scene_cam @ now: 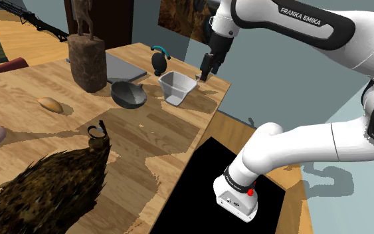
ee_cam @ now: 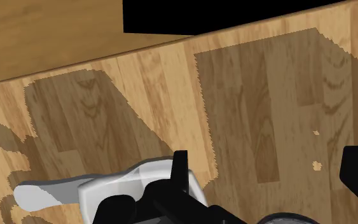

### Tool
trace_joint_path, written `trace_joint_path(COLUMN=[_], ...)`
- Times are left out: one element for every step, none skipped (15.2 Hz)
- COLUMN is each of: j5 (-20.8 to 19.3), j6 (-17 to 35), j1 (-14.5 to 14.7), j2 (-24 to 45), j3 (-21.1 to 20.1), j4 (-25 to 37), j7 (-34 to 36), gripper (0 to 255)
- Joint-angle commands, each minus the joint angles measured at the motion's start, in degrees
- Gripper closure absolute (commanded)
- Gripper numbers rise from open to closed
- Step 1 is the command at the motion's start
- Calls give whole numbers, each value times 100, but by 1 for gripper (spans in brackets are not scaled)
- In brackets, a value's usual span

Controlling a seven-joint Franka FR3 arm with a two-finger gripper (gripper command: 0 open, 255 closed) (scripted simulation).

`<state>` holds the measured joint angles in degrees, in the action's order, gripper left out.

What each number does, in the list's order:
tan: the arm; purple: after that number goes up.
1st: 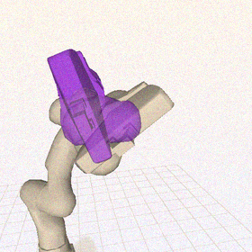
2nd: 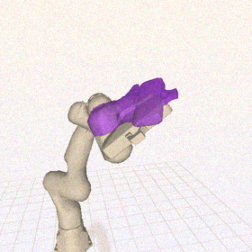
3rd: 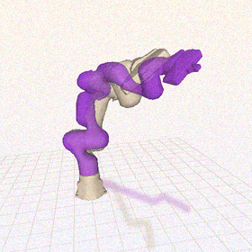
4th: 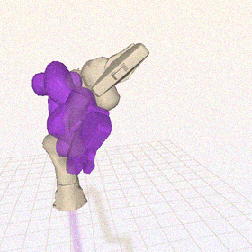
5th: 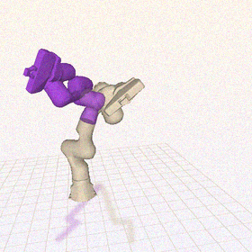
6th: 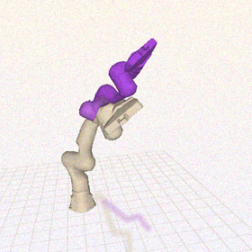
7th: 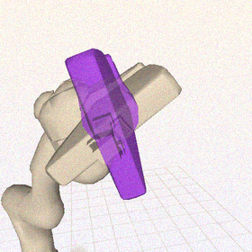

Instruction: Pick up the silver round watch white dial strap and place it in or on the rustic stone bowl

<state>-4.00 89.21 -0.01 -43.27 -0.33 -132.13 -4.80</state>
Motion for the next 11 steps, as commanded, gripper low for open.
trace_joint_path(j5=[0,53,104,152,196,238,277,312,343,369,391], j6=[0,125,251,377,502,628,752,876,998,1119,1239], j1=[0,41,80,119,159,196,232,268,301,334,365], j2=[0,93,192,298,409,526,649,778,912,1051,1195], j3=[0,-87,-175,-263,-349,-436,-524,-610,-697,-784,-870], j4=[0,-35,-63,-85,-100,-108,-110,-105,-94,-76,-51], j7=[0,85,169,252,336,418,500,582,665,747,830], gripper=[0,0,0,0,0,0,0,0,0,0,0])
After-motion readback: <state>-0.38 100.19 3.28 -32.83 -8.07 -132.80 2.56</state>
